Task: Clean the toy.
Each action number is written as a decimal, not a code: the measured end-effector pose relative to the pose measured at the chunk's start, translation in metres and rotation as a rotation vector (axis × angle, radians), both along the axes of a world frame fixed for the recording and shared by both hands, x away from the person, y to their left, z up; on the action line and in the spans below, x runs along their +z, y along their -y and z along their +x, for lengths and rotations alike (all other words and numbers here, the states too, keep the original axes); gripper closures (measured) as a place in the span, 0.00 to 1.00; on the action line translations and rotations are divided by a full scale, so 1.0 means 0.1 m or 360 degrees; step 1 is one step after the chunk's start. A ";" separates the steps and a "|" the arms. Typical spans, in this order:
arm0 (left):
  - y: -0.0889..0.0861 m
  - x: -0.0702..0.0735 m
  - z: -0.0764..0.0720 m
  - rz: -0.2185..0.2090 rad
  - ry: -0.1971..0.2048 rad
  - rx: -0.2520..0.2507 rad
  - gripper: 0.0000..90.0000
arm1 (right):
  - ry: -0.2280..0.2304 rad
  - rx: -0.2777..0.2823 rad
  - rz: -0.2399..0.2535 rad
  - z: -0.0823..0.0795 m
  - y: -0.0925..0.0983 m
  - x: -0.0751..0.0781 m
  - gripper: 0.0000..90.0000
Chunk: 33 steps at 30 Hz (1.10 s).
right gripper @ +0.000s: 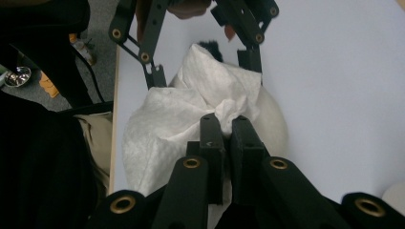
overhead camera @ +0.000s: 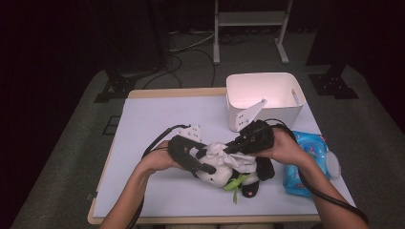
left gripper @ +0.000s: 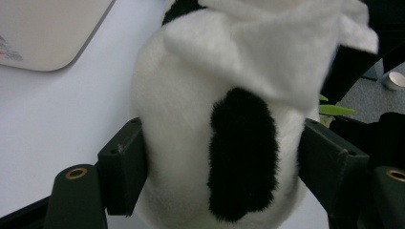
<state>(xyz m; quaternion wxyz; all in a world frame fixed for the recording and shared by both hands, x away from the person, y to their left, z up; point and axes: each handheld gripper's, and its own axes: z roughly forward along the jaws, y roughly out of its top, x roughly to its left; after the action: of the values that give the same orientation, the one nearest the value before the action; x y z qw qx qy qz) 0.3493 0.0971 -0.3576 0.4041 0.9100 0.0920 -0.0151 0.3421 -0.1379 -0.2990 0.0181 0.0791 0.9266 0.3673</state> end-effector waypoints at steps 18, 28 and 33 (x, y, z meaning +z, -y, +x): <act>-0.01 -0.01 0.01 -0.0036 -0.0022 0.0033 0.28 | 0.0011 0.0009 -0.0060 -0.01 -0.05 -0.02 0.94; 0.00 0.01 0.01 -0.0043 -0.0016 0.0032 0.28 | 0.0026 0.0073 -0.0077 0.03 -0.30 0.05 0.94; -0.02 0.00 0.01 -0.0043 -0.0015 0.0029 0.28 | 0.0018 0.0037 -0.0107 0.05 -0.19 0.02 0.94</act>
<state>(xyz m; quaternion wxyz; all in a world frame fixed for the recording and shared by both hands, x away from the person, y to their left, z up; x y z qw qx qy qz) 0.3500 0.0987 -0.3580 0.4161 0.9034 0.1018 -0.0168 0.3466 -0.1187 -0.2968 0.0216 0.0655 0.9392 0.3365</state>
